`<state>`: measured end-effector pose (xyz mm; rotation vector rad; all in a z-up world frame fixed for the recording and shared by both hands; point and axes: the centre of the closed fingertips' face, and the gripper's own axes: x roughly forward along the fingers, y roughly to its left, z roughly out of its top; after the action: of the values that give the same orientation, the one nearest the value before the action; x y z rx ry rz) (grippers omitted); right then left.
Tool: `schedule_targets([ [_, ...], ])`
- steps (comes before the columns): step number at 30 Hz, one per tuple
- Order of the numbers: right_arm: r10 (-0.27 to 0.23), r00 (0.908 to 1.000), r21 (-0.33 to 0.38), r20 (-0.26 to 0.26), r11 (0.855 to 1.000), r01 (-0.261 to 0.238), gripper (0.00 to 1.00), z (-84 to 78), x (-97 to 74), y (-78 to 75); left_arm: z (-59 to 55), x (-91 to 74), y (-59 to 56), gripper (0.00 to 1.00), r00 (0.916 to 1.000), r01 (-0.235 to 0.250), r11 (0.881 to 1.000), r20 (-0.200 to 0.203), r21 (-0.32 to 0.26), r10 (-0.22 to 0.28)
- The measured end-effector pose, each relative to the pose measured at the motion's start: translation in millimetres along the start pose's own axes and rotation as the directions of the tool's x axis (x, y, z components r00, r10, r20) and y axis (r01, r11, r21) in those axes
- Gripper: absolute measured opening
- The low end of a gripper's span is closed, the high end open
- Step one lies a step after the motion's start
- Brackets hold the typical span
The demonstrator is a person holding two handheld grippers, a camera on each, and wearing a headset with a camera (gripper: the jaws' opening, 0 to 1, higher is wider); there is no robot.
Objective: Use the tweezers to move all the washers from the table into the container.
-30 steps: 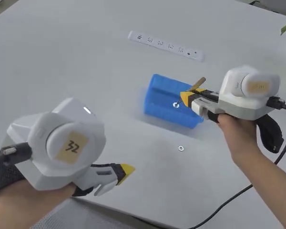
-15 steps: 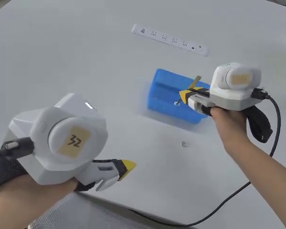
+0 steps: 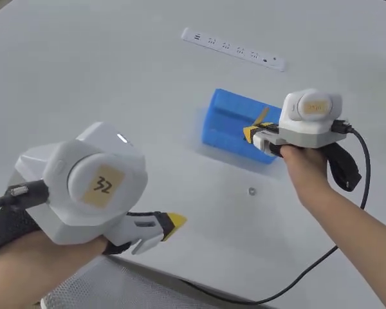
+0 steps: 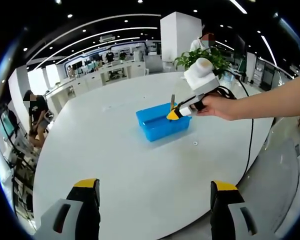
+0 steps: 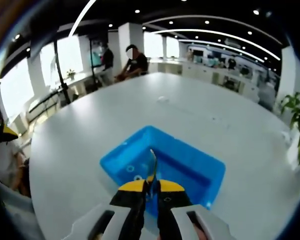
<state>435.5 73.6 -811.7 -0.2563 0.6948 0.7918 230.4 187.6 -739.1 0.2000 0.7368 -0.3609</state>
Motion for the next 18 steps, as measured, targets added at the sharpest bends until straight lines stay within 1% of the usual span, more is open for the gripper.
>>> schedule_targets([
  [3,-0.002,1.0,0.002,-0.004,1.0,0.002,0.04,-4.5,2.0,-3.8,-1.0,0.5,0.0,0.94,1.0,0.0,1.0,-0.005,0.004,0.0],
  [6,0.004,1.0,0.009,-0.008,1.0,-0.004,0.04,-5.4,1.0,-2.3,-2.0,0.9,0.6,0.93,0.9999,-0.002,1.0,-0.011,0.008,0.002],
  [8,0.002,0.9999,0.006,-0.015,1.0,-0.002,0.04,-8.7,1.9,-2.1,-1.7,0.8,0.9,0.93,0.9999,-0.003,1.0,-0.011,0.008,0.003],
  [9,0.0,1.0,0.009,0.001,1.0,0.0,0.04,-6.7,1.3,-2.8,-1.1,0.6,1.2,0.93,1.0,-0.003,1.0,-0.009,0.008,0.003],
  [11,0.001,1.0,0.022,-0.005,1.0,-0.001,0.04,-8.3,2.6,-2.8,-0.6,0.2,1.5,0.93,1.0,-0.003,1.0,-0.009,0.009,0.003],
  [18,0.0,1.0,0.031,-0.006,1.0,0.0,0.05,-8.4,0.4,-1.0,0.4,-0.4,1.3,0.93,1.0,-0.002,1.0,-0.005,0.011,0.002],
])
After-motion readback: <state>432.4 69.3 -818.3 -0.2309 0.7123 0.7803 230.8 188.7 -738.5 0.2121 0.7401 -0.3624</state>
